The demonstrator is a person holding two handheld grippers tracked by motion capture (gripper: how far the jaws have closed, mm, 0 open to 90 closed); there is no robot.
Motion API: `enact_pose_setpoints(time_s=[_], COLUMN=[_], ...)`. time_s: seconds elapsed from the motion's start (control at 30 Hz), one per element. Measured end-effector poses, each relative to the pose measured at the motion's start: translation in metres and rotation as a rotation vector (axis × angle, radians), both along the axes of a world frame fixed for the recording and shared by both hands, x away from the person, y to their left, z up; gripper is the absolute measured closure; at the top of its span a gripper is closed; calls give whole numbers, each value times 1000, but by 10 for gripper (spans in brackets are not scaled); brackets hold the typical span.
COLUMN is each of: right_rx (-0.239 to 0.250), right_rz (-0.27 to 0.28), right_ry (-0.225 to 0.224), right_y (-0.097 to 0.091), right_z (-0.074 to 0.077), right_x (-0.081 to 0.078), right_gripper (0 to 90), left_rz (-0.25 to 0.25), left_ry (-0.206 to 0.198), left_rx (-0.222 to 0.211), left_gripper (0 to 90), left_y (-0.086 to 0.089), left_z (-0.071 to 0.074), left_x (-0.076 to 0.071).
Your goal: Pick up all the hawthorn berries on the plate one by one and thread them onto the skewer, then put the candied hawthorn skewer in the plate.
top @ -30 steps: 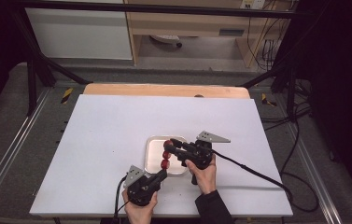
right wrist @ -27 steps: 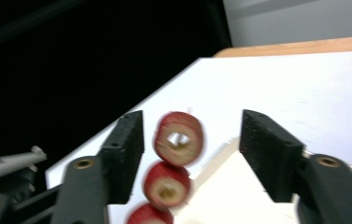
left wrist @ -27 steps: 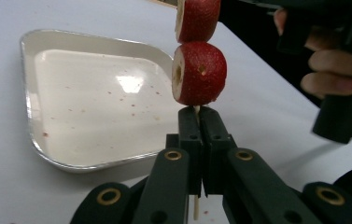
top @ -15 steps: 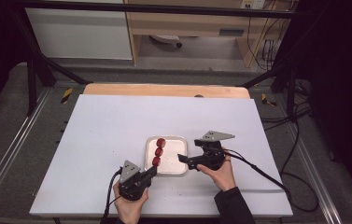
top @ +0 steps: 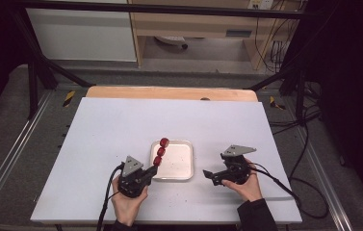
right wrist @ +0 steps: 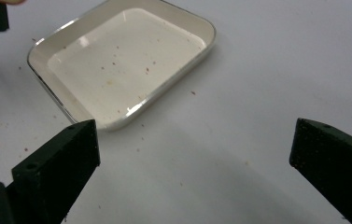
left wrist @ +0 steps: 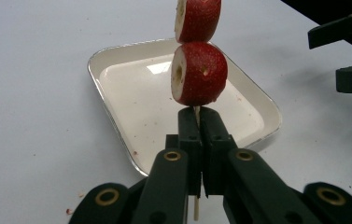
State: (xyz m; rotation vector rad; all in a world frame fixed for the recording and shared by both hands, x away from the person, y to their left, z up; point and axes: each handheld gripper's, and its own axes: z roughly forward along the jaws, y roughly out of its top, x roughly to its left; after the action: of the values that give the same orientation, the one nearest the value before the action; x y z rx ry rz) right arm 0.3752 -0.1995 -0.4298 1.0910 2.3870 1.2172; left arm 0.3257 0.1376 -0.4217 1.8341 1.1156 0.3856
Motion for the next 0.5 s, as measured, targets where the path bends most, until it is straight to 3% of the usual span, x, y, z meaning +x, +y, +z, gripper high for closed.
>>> enact_pose_setpoints(time_s=[0.27, 0.5], right_rx=[-14, -25], right_rz=[-42, -63], right_ry=[3, 8], right_y=[-23, -36], right_z=[-8, -11], right_x=[-9, -14], right_gripper=[20, 19], left_rz=[-39, -65], left_ry=[30, 84], left_rx=[66, 141], left_gripper=[879, 879], left_y=[-4, -13], left_z=[11, 20], left_x=[11, 30])
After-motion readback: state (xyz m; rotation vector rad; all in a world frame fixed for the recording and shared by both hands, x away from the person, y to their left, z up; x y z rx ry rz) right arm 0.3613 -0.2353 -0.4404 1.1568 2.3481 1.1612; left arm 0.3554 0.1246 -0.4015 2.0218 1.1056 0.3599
